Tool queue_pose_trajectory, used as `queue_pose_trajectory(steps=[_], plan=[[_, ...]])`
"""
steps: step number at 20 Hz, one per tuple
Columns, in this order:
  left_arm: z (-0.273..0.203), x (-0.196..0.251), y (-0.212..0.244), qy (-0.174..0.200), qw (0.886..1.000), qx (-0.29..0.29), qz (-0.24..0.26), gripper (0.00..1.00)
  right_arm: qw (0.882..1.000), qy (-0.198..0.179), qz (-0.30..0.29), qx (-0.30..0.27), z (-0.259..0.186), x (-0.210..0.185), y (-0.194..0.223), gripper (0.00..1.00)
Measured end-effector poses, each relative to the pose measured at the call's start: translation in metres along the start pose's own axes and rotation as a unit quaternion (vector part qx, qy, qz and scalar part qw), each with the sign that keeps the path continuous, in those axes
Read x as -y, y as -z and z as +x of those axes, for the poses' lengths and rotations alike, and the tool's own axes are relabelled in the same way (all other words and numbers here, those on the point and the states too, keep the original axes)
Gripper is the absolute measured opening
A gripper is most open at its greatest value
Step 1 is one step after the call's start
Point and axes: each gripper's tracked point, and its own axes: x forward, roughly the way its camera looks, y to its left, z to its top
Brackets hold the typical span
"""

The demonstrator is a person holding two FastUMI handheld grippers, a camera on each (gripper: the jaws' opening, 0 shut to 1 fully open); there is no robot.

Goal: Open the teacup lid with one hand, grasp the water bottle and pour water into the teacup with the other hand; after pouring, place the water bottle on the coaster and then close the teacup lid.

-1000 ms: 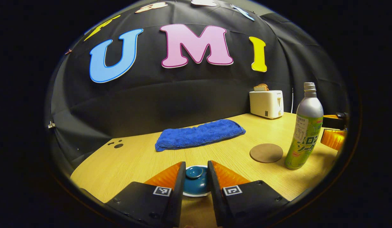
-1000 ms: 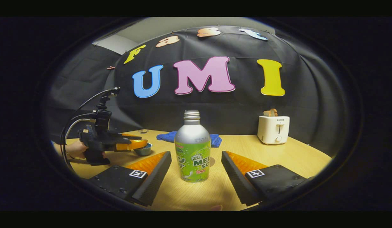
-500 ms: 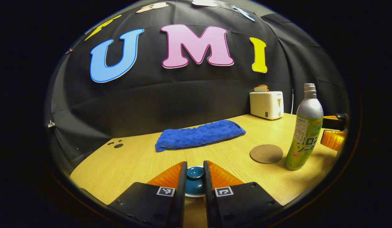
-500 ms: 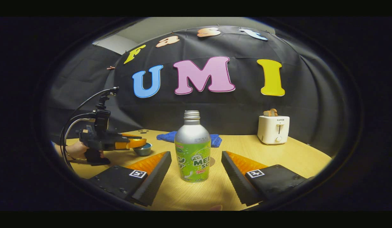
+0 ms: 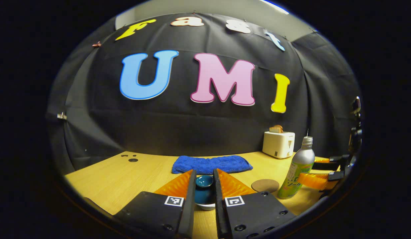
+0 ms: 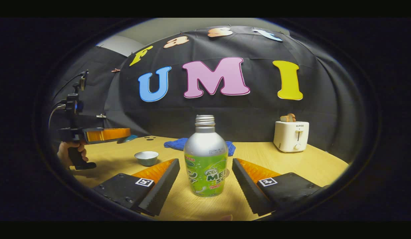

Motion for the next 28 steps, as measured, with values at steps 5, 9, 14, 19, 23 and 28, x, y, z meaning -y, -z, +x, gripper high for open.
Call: queue_pose_trajectory(steps=[5, 9, 14, 19, 23, 28], plan=[[-0.025, -0.024, 0.008, -0.022, 0.999, 0.000, -0.029, 0.31, 1.000, 0.014, 0.000, 0.000, 0.011, 0.000, 0.000, 0.98], [-0.033, -0.040, 0.016, -0.030, 0.998, 0.001, -0.061, 0.31, 1.000, 0.010, 0.000, -0.002, 0.015, -0.004, 0.000, 0.96], [-0.045, -0.047, 0.008, -0.017, 0.995, 0.017, -0.101, 0.31, 0.999, 0.019, -0.042, -0.009, 0.027, -0.003, -0.002, 0.80], [-0.053, -0.060, -0.004, -0.026, 0.996, 0.031, -0.079, 0.31, 0.976, 0.034, -0.213, -0.022, 0.048, -0.015, -0.023, 0.79], [-0.054, -0.074, -0.002, -0.039, 0.996, 0.028, -0.076, 0.30, 0.926, 0.018, -0.376, -0.042, 0.068, -0.035, -0.029, 0.79], [-0.057, -0.090, 0.001, -0.055, 0.995, 0.022, -0.081, 0.31, 0.851, -0.010, -0.523, -0.054, 0.087, -0.052, -0.020, 0.78]])
